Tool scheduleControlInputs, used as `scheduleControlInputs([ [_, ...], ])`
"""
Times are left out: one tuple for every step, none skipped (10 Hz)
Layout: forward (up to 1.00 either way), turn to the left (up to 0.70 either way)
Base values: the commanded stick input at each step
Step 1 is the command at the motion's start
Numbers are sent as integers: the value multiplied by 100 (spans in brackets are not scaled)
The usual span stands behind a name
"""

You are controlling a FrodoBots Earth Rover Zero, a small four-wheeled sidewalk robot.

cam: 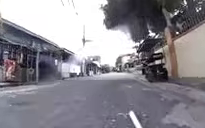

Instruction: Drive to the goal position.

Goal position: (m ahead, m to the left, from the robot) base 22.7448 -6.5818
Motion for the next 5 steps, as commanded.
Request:
scheduleControlInputs([
  [85, -34],
  [85, -34],
  [85, -34],
  [85, -31],
  [85, -22],
])
